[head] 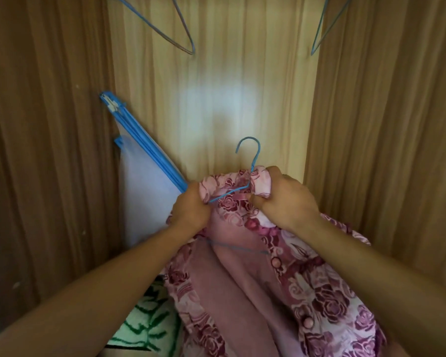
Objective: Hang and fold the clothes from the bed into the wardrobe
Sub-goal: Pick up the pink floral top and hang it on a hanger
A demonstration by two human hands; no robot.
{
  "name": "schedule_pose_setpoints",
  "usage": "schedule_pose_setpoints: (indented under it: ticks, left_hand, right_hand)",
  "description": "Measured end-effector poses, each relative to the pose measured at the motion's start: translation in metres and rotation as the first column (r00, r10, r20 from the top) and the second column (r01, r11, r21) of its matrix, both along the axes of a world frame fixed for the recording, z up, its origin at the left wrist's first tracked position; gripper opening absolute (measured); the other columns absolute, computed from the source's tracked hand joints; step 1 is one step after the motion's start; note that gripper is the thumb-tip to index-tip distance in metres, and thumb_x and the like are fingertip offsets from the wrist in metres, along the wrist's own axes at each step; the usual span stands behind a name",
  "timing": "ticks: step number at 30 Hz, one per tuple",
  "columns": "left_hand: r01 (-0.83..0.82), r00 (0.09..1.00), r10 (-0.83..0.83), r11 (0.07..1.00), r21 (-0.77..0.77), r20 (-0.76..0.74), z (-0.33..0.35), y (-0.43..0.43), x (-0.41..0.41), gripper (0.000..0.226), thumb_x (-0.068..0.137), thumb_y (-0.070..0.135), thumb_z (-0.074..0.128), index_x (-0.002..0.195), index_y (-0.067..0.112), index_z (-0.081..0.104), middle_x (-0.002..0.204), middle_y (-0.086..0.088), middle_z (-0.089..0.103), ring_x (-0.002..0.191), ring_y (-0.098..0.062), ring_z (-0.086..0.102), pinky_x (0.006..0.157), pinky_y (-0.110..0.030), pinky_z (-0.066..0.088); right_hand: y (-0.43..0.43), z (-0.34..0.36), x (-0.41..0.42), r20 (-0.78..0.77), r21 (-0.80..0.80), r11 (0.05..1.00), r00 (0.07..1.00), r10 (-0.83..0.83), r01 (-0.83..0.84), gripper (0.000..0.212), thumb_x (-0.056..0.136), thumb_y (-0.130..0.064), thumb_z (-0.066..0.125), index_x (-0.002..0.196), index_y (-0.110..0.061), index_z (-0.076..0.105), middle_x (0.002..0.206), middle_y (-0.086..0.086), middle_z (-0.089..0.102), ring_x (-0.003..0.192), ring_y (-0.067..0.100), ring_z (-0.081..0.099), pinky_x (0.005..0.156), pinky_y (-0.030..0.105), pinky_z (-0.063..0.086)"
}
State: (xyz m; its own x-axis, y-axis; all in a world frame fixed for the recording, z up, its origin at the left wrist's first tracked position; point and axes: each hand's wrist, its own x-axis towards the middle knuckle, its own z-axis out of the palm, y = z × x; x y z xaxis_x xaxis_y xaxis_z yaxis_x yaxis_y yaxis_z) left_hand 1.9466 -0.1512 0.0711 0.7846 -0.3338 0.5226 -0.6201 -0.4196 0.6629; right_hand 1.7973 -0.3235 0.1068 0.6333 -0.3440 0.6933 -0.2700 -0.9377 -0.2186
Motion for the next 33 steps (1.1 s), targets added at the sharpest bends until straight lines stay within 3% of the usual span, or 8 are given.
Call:
schedule_pose_setpoints:
  ticks: [5, 10, 14, 17, 20, 24, 30, 33]
  left_hand:
    - [0.196, 0.981, -0.188, 0.951, -0.239, 0.056, 0.015, -0.019, -0.037, 0.033, 0.08, -0.001, 0.066, 0.109, 0.012, 0.055, 0.096, -0.001, 0.065, 0.091, -0.023, 0.063, 0.076, -0.028, 0.049]
    - [0.503, 0.842, -0.492, 0.864, 0.006, 0.222, 0.032, -0.014, -0.054, 0.031, 0.08, 0.014, 0.064, 0.109, 0.013, 0.056, 0.092, -0.002, 0.064, 0.085, -0.009, 0.06, 0.077, -0.029, 0.046]
    - [0.175, 0.712, -0.286, 0.957, 0.232, 0.641, 0.032, 0.01, -0.021, 0.041, 0.09, 0.042, 0.053, 0.123, 0.024, 0.069, 0.135, -0.002, 0.052, 0.127, -0.024, 0.045, 0.104, -0.044, 0.034]
    - [0.134, 0.696, -0.315, 0.94, 0.314, 0.645, 0.043, 0.022, 0.003, 0.046, 0.097, 0.046, 0.054, 0.14, 0.03, 0.055, 0.154, -0.008, 0.034, 0.139, -0.024, 0.036, 0.112, -0.048, 0.028]
    - [0.067, 0.738, -0.322, 0.909, 0.41, 0.593, 0.063, 0.013, 0.013, 0.064, 0.091, 0.068, 0.048, 0.145, 0.035, 0.035, 0.131, -0.006, 0.056, 0.117, -0.03, 0.059, 0.09, -0.04, 0.047]
    - [-0.016, 0.719, -0.123, 0.981, 0.194, 0.684, 0.08, -0.006, 0.009, 0.058, 0.089, 0.066, 0.055, 0.135, 0.038, 0.034, 0.085, -0.001, 0.072, 0.082, -0.032, 0.07, 0.057, -0.032, 0.039]
    - [-0.024, 0.781, 0.024, 1.0, -0.009, 0.624, 0.119, 0.001, 0.035, 0.053, 0.091, 0.032, 0.067, 0.14, 0.024, 0.048, 0.096, -0.013, 0.073, 0.087, -0.039, 0.068, 0.062, -0.04, 0.05]
    - [-0.024, 0.79, 0.037, 0.999, -0.031, 0.612, 0.139, 0.004, 0.039, 0.05, 0.092, 0.035, 0.066, 0.137, 0.024, 0.049, 0.095, -0.012, 0.073, 0.086, -0.039, 0.068, 0.065, -0.042, 0.052]
  right_hand:
    - [0.002, -0.003, 0.001, 0.018, 0.046, 0.999, 1.0, -0.002, 0.001, 0.057, 0.082, -0.062, 0.058, 0.122, -0.024, 0.045, 0.108, 0.011, 0.068, 0.096, 0.039, 0.065, 0.073, 0.043, 0.052]
    - [-0.02, 0.011, -0.01, 0.1, 0.077, 0.997, 0.995, -0.014, 0.006, 0.054, 0.084, -0.057, 0.064, 0.124, -0.023, 0.049, 0.108, 0.014, 0.069, 0.097, 0.041, 0.065, 0.071, 0.041, 0.05]
    - [-0.037, 0.035, -0.026, 0.191, 0.079, 0.997, 0.982, -0.018, 0.003, 0.052, 0.084, -0.053, 0.068, 0.125, -0.024, 0.052, 0.109, 0.015, 0.07, 0.098, 0.041, 0.065, 0.072, 0.043, 0.052]
    - [-0.039, 0.052, -0.034, 0.221, 0.111, 0.991, 0.974, 0.045, -0.071, 0.049, 0.084, -0.049, 0.07, 0.125, -0.027, 0.053, 0.11, 0.01, 0.072, 0.101, 0.038, 0.066, 0.078, 0.045, 0.054]
    - [-0.03, 0.068, -0.034, 0.243, 0.138, 0.98, 0.964, 0.109, -0.146, 0.046, 0.084, -0.048, 0.073, 0.123, -0.032, 0.056, 0.108, 0.005, 0.072, 0.1, 0.032, 0.067, 0.081, 0.044, 0.055]
    - [-0.02, 0.081, -0.028, 0.152, 0.04, 0.998, 0.987, 0.049, -0.055, 0.053, 0.089, -0.054, 0.063, 0.131, -0.026, 0.046, 0.113, 0.013, 0.068, 0.104, 0.038, 0.064, 0.08, 0.042, 0.052]
    - [-0.035, 0.095, -0.061, -0.115, -0.186, 0.975, 0.988, 0.103, -0.123, 0.074, 0.086, -0.085, 0.018, 0.151, -0.061, -0.008, 0.103, 0.009, 0.061, 0.098, 0.036, 0.064, 0.083, 0.045, 0.053]
    - [-0.049, 0.104, -0.071, -0.096, -0.267, 0.963, 0.995, -0.006, -0.02, 0.066, 0.093, -0.076, 0.021, 0.151, -0.054, -0.002, 0.093, 0.007, 0.068, 0.088, 0.034, 0.068, 0.072, 0.044, 0.054]
